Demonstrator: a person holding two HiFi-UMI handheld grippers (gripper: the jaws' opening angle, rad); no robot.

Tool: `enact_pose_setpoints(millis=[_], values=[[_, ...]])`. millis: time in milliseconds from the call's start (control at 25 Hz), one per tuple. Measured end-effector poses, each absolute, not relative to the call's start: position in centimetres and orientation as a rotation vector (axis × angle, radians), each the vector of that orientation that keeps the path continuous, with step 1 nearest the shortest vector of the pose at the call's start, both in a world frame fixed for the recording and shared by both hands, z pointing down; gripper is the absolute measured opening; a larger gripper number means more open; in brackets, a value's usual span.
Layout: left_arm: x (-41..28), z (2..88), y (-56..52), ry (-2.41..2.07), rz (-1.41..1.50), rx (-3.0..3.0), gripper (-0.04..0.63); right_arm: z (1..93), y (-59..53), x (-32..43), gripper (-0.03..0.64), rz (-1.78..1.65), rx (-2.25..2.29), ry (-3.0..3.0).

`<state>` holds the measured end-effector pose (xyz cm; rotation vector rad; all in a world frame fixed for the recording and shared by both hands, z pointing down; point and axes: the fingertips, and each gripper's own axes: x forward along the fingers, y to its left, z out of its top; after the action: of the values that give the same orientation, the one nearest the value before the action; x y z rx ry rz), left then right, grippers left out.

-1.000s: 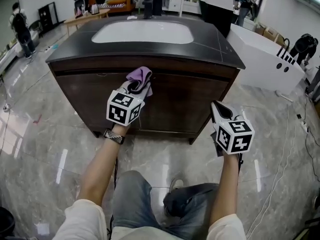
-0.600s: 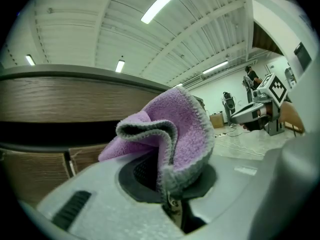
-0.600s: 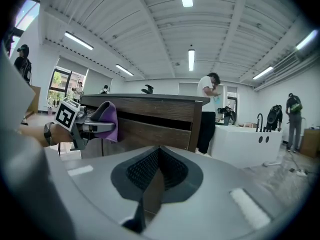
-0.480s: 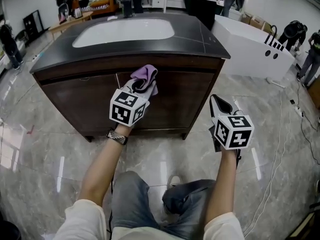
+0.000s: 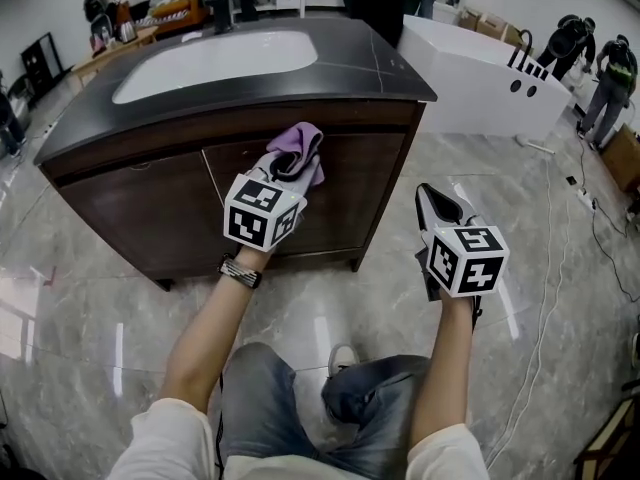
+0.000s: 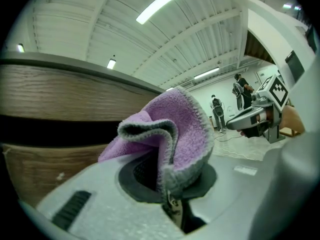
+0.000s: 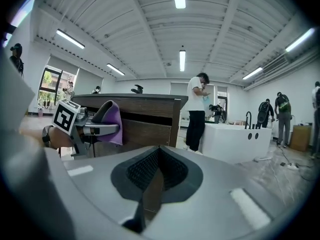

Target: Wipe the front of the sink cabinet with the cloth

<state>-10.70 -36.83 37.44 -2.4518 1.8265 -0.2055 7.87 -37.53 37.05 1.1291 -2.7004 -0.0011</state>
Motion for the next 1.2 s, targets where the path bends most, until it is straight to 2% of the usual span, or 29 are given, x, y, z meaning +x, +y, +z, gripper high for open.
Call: enact_pose_setpoints(millis=[560,1200], values=[[-0.9,37.5,-42.0,1.592,-0.174,-2.608,0.048,37.2,-37.6,10.5,0.006,-0.011,1.227,-2.652],[6.4,37.5,-46.0,1.439,-0.136,-2.716,0.048,36.3,-37.8,13.1,0.006,0.046,1.332,-2.663]])
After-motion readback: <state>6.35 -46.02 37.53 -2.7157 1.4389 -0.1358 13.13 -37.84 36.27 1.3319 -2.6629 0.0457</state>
